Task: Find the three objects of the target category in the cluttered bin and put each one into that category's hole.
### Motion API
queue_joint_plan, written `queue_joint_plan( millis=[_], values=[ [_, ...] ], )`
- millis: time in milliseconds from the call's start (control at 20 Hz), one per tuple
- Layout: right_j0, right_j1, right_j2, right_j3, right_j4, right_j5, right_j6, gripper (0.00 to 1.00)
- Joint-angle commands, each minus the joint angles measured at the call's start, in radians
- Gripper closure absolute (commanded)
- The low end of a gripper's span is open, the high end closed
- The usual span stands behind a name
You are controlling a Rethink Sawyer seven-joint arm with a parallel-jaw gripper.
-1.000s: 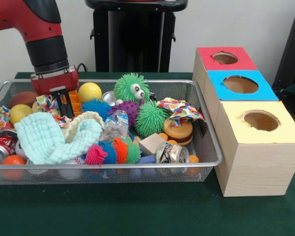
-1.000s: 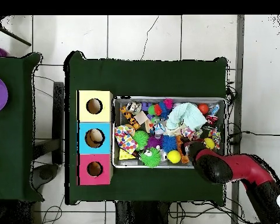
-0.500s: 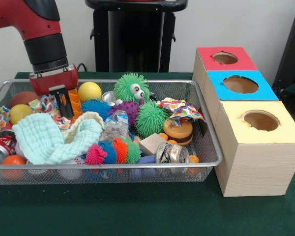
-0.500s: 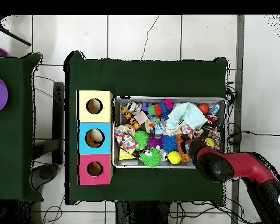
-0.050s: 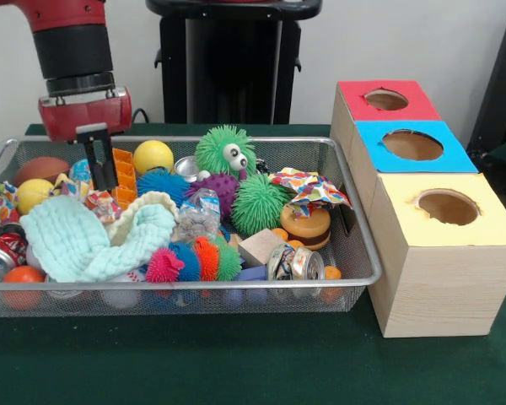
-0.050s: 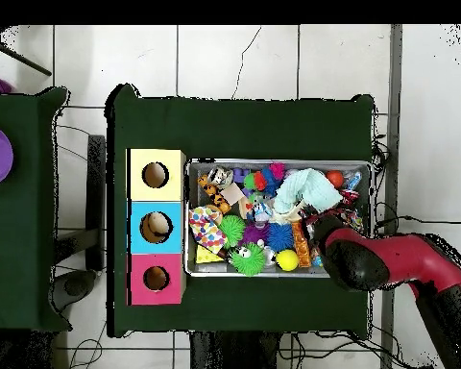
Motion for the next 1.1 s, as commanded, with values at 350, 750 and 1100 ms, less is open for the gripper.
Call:
queue_joint_plan(
  millis=[350,750,1100],
  values=[
    [0.071,-0.127,0.025,0.087,0.012,-0.014,-0.102,1.00],
    [-0.040,0.023,0.021,0.002,0.030,0.087,-0.290,1.00],
    [-0.101,0.160,-0.071,-0.032,-0.011,0.066,-0.220,1.00]
  ],
)
